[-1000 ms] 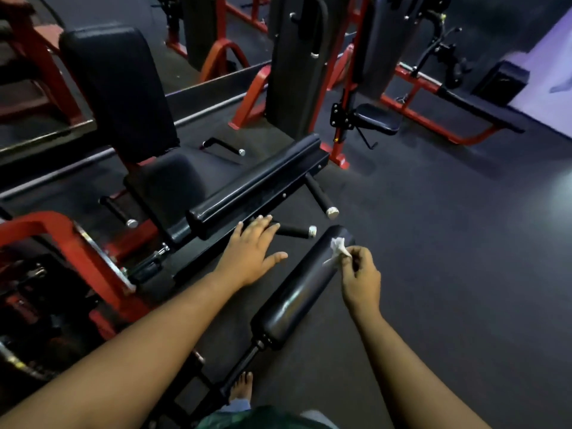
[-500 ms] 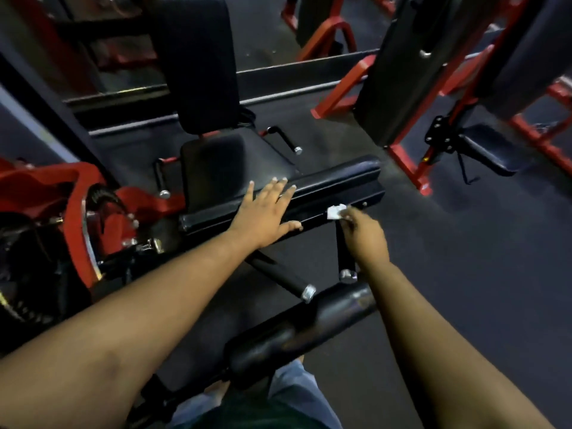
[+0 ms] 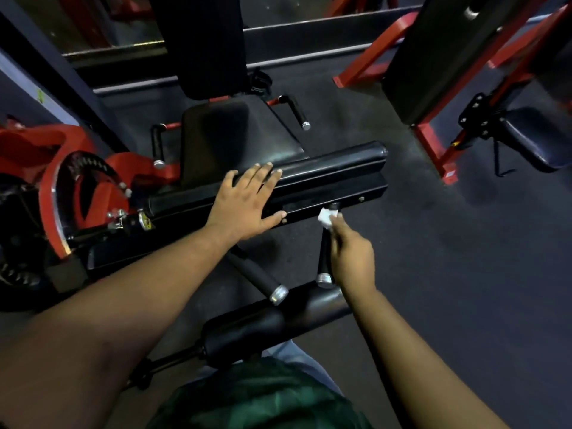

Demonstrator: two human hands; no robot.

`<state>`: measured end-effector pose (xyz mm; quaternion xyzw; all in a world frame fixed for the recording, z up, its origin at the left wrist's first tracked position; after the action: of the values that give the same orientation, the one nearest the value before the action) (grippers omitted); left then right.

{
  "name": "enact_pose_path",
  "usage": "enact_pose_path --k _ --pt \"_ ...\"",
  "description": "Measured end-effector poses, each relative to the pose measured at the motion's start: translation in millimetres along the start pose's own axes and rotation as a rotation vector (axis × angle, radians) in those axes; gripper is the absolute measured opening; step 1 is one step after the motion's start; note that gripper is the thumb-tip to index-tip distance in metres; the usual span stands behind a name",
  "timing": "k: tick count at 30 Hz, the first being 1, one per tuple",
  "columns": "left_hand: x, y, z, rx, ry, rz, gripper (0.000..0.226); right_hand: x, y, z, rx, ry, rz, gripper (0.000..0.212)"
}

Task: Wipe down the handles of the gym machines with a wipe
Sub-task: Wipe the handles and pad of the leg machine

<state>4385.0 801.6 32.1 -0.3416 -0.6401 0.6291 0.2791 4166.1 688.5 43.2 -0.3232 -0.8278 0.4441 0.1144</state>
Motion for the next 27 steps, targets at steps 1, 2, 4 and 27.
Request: enact_pose_path --k 1,2,4,27 --pt "0.5 -1.1 -1.0 0.007 -0.003 0.002 0.089 -10.8 2.1 -0.4 0.01 0.042 0.004 0.04" --pt "0.3 -1.8 -1.4 0.016 -0.003 0.004 0.088 -15.8 3.2 0.4 0.01 0.085 0.015 0.041" --pt "0.2 -1.9 -1.7 0.035 0.005 -0.001 0.088 -9.2 2.5 -3.2 0.014 0.131 0.023 0.039" --pt "-2.5 -2.0 -1.3 0.054 0.015 -0.049 0.09 29.6 -7.4 -15.1 0.011 0.267 -0.07 0.021"
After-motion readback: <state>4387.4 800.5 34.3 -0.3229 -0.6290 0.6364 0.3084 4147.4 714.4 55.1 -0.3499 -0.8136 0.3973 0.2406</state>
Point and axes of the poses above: each hand's wrist, its own x-axis away from the middle knuckle, its own y-axis out of the palm, z = x × y, the point moved 5 cm from there along -x, towards the middle knuckle, and after that the axes turned 13 degrees about -y, right-handed, at the moved point
